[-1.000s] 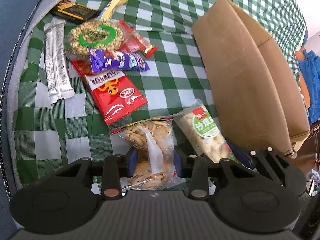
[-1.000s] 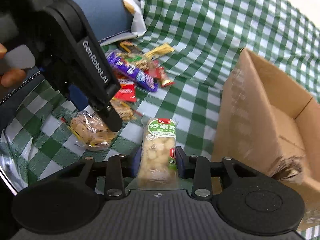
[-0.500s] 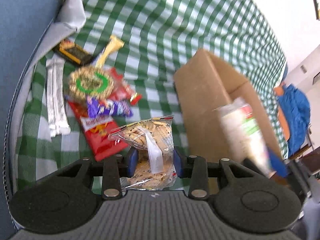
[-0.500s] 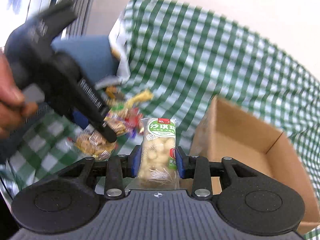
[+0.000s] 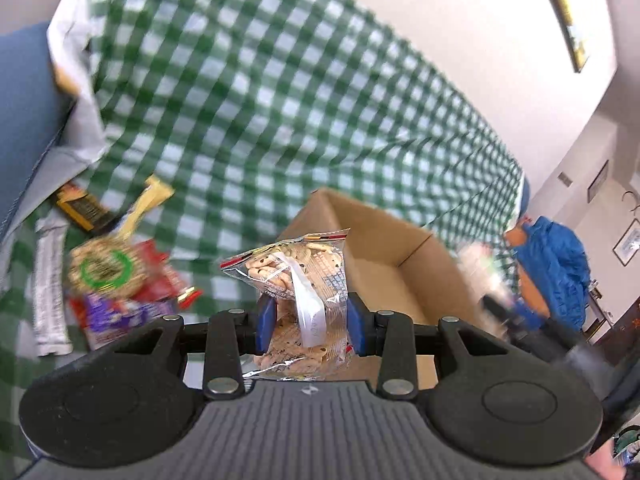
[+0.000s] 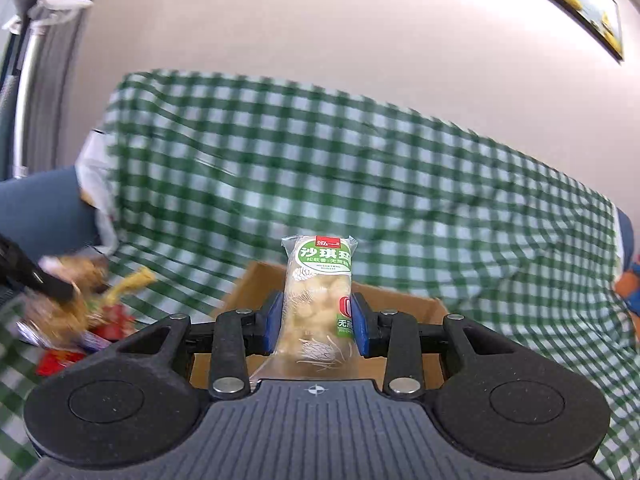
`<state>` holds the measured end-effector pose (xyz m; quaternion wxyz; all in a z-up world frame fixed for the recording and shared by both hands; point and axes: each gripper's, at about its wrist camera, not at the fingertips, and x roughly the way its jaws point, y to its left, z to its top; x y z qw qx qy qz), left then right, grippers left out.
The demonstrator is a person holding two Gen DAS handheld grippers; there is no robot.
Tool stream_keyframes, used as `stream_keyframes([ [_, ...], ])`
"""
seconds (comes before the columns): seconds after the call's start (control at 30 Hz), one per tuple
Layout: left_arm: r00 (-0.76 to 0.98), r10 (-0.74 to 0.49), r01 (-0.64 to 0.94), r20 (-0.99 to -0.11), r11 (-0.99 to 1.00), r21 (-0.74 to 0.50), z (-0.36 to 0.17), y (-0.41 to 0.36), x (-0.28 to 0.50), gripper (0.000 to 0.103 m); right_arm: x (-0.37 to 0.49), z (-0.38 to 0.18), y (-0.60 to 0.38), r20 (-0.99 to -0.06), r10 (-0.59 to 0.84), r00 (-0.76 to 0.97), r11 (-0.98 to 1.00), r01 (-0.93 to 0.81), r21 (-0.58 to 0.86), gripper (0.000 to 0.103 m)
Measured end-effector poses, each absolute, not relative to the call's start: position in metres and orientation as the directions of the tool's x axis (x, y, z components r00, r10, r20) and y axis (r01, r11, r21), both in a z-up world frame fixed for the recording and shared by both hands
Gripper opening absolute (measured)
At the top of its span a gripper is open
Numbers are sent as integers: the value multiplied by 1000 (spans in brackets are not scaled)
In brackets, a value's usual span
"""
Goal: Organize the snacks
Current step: 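Lift and carry the cookie bag and peanut bar over the box with both tools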
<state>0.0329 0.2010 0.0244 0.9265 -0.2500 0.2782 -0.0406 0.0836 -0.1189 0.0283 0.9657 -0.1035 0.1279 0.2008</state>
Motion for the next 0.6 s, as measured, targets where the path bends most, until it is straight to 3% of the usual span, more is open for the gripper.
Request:
stream_keyframes([
  [0.1,854,-242,-26,-460,864,-503,29,182,37,41,88,14,-131,-338,333,880,908,-396,-136,37],
  [0.6,872,-345,106,-346,825,-555,33,96,60,41,87,20,-175,-350,297,888,916,-368,-156,37],
])
